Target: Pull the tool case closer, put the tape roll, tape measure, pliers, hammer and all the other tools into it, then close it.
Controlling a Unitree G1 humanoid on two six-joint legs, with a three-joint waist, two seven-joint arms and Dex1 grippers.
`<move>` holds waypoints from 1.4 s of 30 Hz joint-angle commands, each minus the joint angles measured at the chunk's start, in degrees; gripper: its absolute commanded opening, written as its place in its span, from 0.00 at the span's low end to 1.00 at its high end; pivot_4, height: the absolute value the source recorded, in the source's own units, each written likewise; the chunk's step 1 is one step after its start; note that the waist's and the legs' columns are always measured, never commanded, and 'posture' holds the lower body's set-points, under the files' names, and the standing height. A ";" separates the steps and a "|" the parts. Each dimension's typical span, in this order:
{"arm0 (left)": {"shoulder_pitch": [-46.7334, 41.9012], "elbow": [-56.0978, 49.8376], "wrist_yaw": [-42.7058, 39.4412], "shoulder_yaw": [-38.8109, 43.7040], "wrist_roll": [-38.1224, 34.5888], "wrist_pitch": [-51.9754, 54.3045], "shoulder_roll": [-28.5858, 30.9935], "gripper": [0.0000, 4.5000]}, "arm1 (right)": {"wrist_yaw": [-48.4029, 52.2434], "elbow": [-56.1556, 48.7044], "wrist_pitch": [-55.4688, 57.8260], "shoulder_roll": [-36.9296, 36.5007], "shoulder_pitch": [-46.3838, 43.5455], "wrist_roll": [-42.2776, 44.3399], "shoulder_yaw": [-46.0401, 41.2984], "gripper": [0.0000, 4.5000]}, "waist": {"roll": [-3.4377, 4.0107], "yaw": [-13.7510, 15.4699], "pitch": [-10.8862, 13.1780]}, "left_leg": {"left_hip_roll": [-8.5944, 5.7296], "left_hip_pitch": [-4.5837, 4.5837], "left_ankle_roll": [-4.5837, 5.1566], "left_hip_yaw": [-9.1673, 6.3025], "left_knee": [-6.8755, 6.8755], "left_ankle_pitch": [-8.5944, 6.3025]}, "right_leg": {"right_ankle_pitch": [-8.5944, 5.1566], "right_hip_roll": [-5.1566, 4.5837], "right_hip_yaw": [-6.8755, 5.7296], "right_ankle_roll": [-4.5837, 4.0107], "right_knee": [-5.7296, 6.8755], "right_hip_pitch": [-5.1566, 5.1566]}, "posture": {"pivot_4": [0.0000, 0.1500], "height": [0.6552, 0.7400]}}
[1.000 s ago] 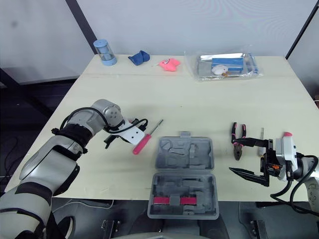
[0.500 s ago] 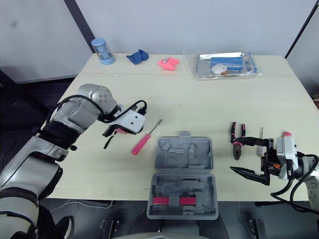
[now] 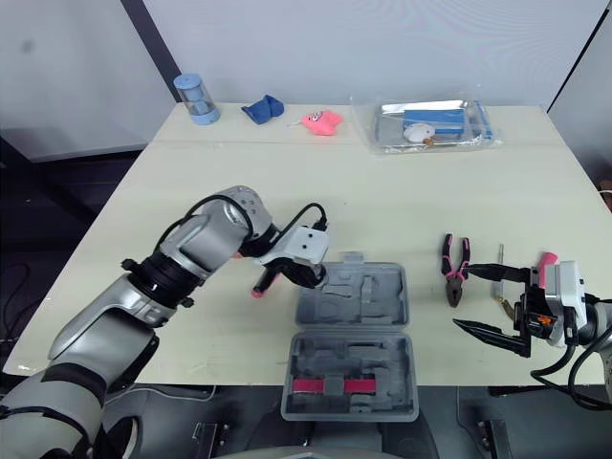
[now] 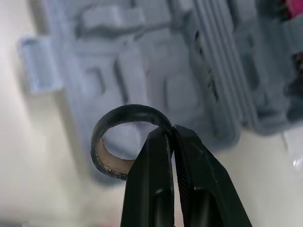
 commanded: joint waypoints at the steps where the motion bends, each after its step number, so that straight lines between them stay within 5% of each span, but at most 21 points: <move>1: -1.35 2.85 -0.20 -0.66 0.40 1.13 -2.53 0.02 | 0.44 -0.83 -0.59 -1.09 0.18 1.12 -2.40 1.00 | 0.00 0.03 0.00 | 0.00 0.00 0.00 0.01 0.00 0.00 | 0.00 0.00 0.00 0.00 0.00 0.00 | 1.00 1.00; 42: -3.97 21.14 2.35 -1.19 6.16 -7.32 -7.64 0.02 | -0.51 -0.92 -1.42 -1.32 2.28 0.61 -4.01 1.00 | -0.01 0.10 0.00 | -0.02 0.01 0.00 0.01 0.01 0.00 | 0.00 -0.01 0.01 0.00 0.00 0.02 | 1.00 1.00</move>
